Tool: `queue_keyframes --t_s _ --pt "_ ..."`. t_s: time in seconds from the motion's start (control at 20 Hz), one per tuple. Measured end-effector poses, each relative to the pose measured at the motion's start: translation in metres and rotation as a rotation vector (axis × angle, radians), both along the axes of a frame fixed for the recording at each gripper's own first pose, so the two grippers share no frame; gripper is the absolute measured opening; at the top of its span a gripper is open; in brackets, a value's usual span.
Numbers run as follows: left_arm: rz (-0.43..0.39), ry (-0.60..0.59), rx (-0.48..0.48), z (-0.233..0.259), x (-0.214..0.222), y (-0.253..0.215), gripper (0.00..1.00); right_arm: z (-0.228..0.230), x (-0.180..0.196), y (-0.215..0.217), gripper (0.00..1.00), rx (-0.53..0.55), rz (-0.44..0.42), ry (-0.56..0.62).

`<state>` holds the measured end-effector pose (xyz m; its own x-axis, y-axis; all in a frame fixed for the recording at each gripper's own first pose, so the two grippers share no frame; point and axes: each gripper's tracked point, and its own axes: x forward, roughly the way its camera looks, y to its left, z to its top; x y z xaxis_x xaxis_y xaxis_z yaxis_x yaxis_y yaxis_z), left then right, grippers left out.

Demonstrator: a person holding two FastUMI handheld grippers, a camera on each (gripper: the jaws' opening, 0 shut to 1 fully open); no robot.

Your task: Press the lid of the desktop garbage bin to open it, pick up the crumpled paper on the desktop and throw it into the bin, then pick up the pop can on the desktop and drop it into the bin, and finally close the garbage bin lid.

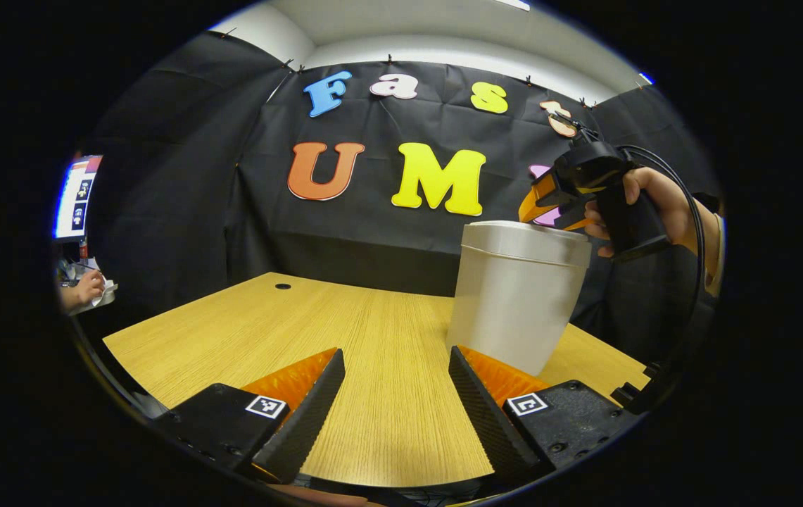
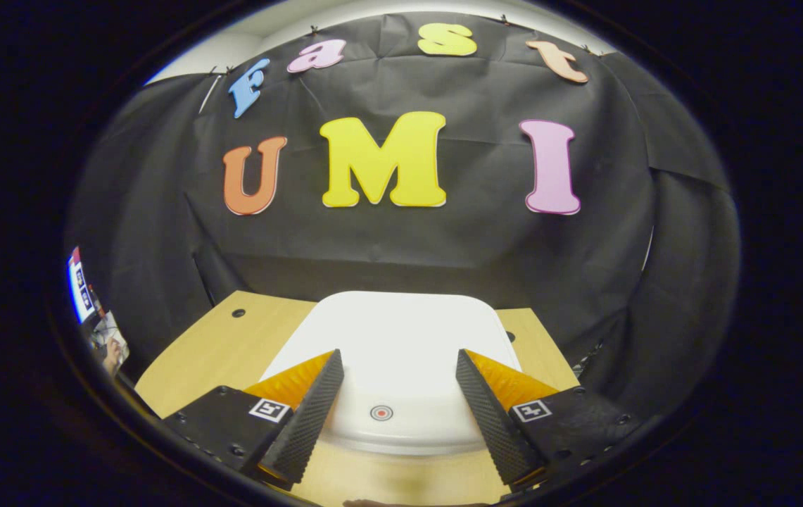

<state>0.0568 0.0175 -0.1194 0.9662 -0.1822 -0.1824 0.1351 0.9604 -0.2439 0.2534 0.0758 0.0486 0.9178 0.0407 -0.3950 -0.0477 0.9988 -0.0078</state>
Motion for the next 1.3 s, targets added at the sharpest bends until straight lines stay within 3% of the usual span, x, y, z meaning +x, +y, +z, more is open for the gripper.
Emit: queue_keyframes --t_s 0.35,0.5,0.75,1.05,1.3 --pt "-0.012 -0.014 0.017 -0.003 -0.002 0.000 0.98 -0.007 -0.019 -0.001 1.00 0.005 -0.054 -0.056" --pt "-0.014 -0.011 0.029 -0.008 -0.001 -0.001 0.98 -0.011 -0.017 0.002 0.99 -0.030 -0.021 -0.086" --pt "-0.018 0.015 0.030 -0.016 -0.002 -0.005 0.98 -0.016 -0.012 0.002 1.00 0.025 -0.011 -0.086" --pt "-0.008 0.000 0.036 -0.010 -0.003 0.001 0.98 -0.009 -0.019 0.001 0.99 0.024 0.017 -0.214" --pt "0.013 0.006 0.050 -0.012 0.001 0.006 0.98 -0.007 -0.047 -0.007 0.98 0.030 0.007 -0.322"
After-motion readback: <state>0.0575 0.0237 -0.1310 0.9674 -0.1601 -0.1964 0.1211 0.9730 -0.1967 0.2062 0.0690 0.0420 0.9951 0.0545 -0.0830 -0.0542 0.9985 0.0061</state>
